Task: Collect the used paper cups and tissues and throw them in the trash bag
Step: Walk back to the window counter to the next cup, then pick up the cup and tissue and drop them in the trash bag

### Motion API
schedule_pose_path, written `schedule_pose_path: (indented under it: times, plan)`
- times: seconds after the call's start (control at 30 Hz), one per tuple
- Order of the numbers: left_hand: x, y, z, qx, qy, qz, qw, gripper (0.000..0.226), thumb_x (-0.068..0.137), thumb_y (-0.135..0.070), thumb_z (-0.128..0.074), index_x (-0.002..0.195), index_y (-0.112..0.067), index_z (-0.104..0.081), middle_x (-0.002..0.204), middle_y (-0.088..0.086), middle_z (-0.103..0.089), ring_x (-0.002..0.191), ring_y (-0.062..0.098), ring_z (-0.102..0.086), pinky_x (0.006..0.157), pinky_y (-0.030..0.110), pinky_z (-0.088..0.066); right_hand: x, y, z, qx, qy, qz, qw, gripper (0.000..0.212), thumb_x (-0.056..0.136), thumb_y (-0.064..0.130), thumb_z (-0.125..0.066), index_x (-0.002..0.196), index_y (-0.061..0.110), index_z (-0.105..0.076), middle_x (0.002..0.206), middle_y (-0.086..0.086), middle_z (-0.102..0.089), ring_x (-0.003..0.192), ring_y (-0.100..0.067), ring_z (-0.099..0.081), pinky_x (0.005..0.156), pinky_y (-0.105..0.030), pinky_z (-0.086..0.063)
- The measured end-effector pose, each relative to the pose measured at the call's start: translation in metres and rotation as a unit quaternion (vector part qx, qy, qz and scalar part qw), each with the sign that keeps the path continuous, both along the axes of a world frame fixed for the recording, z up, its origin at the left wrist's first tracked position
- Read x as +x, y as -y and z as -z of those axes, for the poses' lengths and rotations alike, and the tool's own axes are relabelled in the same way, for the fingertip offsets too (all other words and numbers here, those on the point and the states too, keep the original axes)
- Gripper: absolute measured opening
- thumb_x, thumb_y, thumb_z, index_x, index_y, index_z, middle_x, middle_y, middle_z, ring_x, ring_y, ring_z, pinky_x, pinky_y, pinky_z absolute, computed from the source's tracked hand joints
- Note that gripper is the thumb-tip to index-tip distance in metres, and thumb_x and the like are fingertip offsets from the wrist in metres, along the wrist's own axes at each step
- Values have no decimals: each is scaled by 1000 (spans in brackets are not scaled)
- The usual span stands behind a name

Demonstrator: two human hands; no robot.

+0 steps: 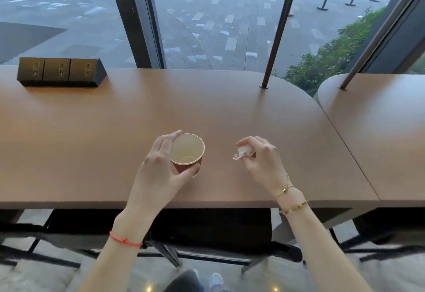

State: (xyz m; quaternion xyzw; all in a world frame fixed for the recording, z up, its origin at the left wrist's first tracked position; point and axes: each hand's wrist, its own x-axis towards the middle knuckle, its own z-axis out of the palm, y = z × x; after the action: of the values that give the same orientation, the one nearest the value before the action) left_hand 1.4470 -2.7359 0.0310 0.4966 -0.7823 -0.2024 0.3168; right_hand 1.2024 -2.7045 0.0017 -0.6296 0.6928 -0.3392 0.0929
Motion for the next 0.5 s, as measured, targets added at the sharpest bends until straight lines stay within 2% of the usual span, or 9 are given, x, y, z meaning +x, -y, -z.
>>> schedule_pose_path:
  times: [0.1, 0.23, 0.33, 0.4, 0.5]
  plan:
    - [0, -25, 2, 1, 12, 41, 999, 78, 72, -48, -73, 140, -27, -41, 131, -14, -48, 109, 4, -51, 86, 23, -42, 0, -47, 1, 3, -9, 39, 999, 19, 84, 9, -60, 100, 20, -64, 97, 8, -63, 95, -8, -54, 80, -18, -44]
    - [0, -57, 6, 2, 17, 116, 993, 77, 73, -47, -74, 140, -31, -39, 127, -18, -46, 90, -9, -50, 77, 17, -40, 8, -111, 4, 15, 6, 107, 994, 21, 86, 11, -61, 103, 21, -62, 97, 9, -60, 93, -8, -54, 81, -20, -48]
    - [3, -77, 11, -1, 18, 176, 984, 77, 74, -43, -76, 140, -31, -38, 129, -17, -46, 96, -3, -47, 79, 18, -41, 23, -160, 10, 17, 14, 174, 985, 23, 86, 9, -61, 105, 20, -63, 99, 7, -61, 91, -8, -55, 79, -10, -44]
    - [7, -89, 14, -2, 22, 210, 977, 78, 74, -42, -77, 141, -31, -39, 131, -15, -46, 103, 3, -48, 81, 20, -42, 38, -193, 15, 23, 23, 219, 975, 23, 86, 9, -60, 107, 18, -63, 101, 4, -62, 95, -9, -55, 81, -15, -47]
    - [15, -108, 16, -5, 21, 255, 967, 79, 73, -41, -79, 140, -32, -39, 132, -15, -47, 104, 3, -46, 79, 13, -37, 67, -242, 22, 27, 42, 281, 959, 24, 84, 7, -61, 105, 19, -64, 101, 4, -62, 93, -7, -55, 82, -20, -48]
